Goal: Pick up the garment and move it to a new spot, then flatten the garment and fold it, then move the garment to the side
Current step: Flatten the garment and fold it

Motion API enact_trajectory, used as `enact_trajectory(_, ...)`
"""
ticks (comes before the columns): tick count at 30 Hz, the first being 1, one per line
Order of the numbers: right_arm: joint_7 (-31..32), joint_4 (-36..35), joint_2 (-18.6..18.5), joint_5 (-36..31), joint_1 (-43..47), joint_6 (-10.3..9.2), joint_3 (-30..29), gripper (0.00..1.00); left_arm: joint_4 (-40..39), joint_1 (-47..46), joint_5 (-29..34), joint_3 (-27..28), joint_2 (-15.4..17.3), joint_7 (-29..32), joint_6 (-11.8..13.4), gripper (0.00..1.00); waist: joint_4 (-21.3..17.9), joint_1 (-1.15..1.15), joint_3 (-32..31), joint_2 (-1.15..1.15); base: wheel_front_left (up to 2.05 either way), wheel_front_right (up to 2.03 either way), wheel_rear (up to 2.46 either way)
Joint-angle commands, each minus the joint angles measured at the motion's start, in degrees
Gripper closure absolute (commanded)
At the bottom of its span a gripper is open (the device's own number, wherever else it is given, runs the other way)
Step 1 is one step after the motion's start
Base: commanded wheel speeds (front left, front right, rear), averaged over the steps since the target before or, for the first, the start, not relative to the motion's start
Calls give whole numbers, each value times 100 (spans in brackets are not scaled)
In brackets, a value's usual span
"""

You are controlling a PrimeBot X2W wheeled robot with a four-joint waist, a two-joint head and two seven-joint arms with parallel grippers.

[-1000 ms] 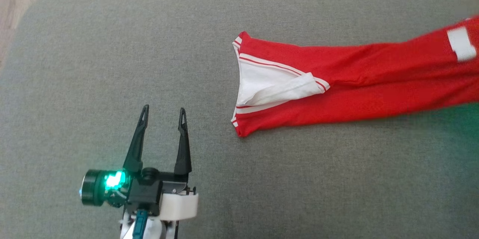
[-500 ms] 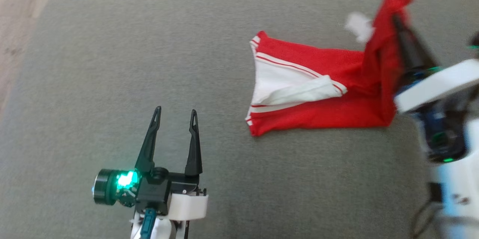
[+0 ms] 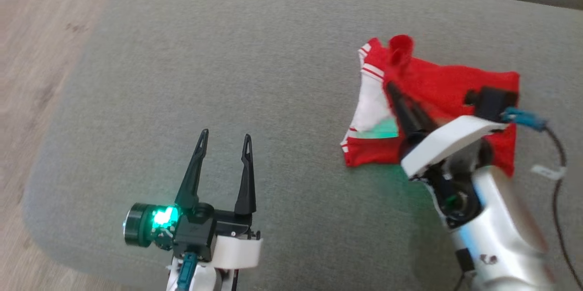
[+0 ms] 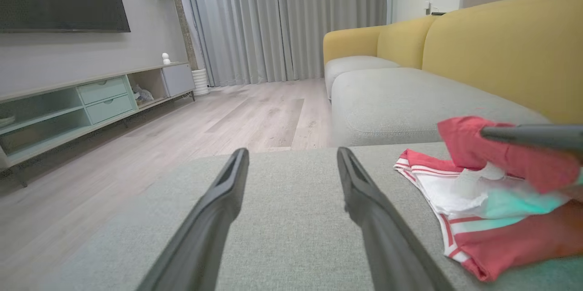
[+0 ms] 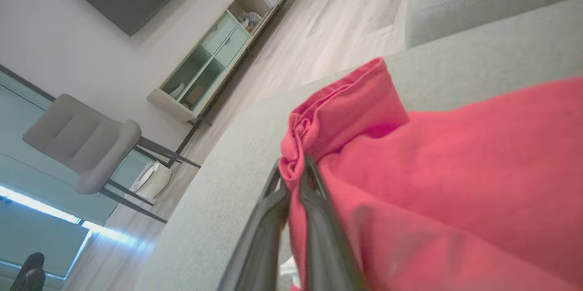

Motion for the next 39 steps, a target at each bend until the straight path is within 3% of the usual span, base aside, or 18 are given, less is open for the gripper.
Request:
enact_trajectory(1, -158, -100, 86, 87, -318, -4, 207, 100, -144, -169, 7, 127, -19, -28, -18, 0, 75, 0, 13, 0, 0, 0, 0)
enact_trajectory(3, -423, 270, 87, 240, -474, -4, 412, 100, -131, -170, 5, 114, -24, -28, -38, 0, 128, 0, 11, 0, 0, 0, 0)
enact_trajectory(4, -539, 452, 87, 316, -555, -4, 514, 95, -129, -171, 9, 109, -26, -28, -44, 0, 151, 0, 14, 0, 0, 0, 0)
enact_trajectory(5, -643, 636, 87, 380, -638, -4, 608, 67, -129, -174, 12, 103, -28, -28, -49, 0, 170, 0, 17, 0, 0, 0, 0)
enact_trajectory(6, -744, 804, 87, 431, -722, -4, 700, 21, -131, -179, 19, 98, -29, -28, -51, 0, 189, 0, 20, 0, 0, 0, 0)
enact_trajectory(7, -851, 965, 87, 493, -800, -4, 768, 0, -135, -185, 27, 95, -31, -28, -51, 0, 201, 0, 20, 0, 0, 0, 0)
enact_trajectory(15, -1812, 1248, 88, 891, -1033, -4, 1239, 0, -132, -35, 92, 253, -21, -28, -49, 0, 5, 0, -230, 0, 0, 0, 0)
enact_trajectory(20, -2418, 1069, -95, -97, -765, -4, 903, 0, -228, 153, 88, 464, 33, -28, -58, 0, -373, 0, -520, 0, 0, 0, 0)
enact_trajectory(25, -2674, 651, -399, -510, -100, -4, 410, 0, -245, 404, 49, 679, 87, -28, -99, 0, -788, 0, -857, 0, 0, 0, 0)
enact_trajectory(32, -2756, 427, -737, -929, 822, -4, -243, 0, -257, 587, 84, 802, 108, -28, -175, 0, -1010, 0, -1106, 0, 0, 0, 0)
enact_trajectory(38, -2767, 338, -808, -1201, 1510, -4, -562, 0, -277, 832, 124, 868, 115, -28, -216, 0, -1066, 0, -1299, 0, 0, 0, 0)
enact_trajectory(39, -2767, 336, -827, -1258, 1624, -4, -504, 47, -276, 896, 140, 875, 111, -28, -220, 0, -1047, 0, -1322, 0, 0, 0, 0)
